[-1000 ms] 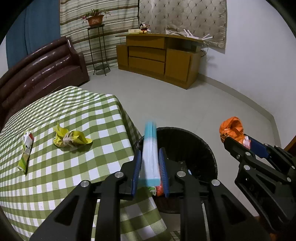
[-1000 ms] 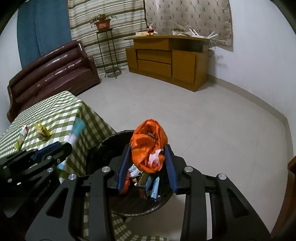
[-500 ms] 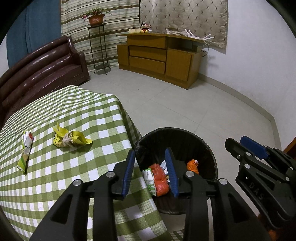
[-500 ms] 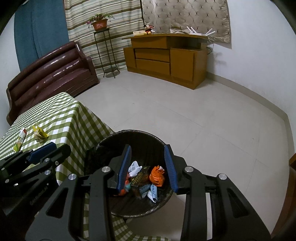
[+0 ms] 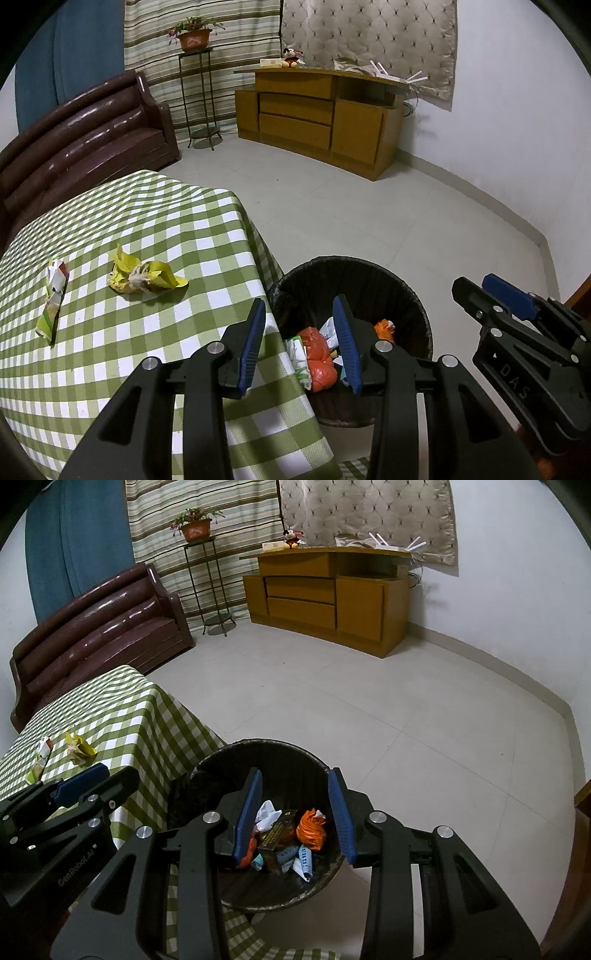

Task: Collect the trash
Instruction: 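Move both tools back over the table toward the remaining wrappers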

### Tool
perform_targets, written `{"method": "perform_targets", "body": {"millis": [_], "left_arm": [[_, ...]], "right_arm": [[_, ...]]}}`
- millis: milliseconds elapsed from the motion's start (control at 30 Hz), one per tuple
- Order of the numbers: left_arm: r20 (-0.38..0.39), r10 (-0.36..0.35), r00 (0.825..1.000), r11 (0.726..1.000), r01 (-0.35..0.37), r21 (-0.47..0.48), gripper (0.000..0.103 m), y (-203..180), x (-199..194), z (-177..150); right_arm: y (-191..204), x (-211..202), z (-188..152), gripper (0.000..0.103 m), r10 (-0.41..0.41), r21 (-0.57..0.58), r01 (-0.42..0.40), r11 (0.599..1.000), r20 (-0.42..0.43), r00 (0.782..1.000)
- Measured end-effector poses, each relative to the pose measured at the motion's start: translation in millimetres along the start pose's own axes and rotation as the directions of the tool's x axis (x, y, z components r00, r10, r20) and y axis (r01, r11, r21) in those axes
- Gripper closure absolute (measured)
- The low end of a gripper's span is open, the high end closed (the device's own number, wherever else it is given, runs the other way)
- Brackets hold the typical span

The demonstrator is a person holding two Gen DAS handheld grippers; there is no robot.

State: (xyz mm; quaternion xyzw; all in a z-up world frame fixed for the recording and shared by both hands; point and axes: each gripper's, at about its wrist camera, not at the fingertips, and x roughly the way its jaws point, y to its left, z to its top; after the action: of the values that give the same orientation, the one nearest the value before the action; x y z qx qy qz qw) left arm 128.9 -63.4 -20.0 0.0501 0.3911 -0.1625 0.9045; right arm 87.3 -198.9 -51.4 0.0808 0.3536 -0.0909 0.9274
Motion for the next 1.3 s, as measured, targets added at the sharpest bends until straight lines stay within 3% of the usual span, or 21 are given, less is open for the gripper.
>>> {"method": "perform_targets", "body": {"millis": [500,867,1200,1300], "left_arm": [[0.015,0.052,0.999,0.998,-0.051,-0.046,0.061,38,-24,-11],[-0.007,0.151,0.989,0.98,-0.151,-0.132,0.055,99,-38,-27],[-0.017,0.243,0.97,0.946,-0.241,-0.217,0.051,171,-42,-27],[-0.027,0.264,0.964,0.938,-0.263,-0.226,0.05,186,-37,-25]], "right_arm": [[39,-8,3,0.066,0.048,-0.049,-0.048,0.998,-0.003,0.999],[94,-10,4,0.066,0.121,-0.129,-0.122,0.984,-0.016,0.993],[142,-5,14,0.065,0.179,-0.197,-0.183,0.963,-0.035,0.983],[156,-3,17,0.054,0.195,-0.219,-0.198,0.956,-0.035,0.98]]}}
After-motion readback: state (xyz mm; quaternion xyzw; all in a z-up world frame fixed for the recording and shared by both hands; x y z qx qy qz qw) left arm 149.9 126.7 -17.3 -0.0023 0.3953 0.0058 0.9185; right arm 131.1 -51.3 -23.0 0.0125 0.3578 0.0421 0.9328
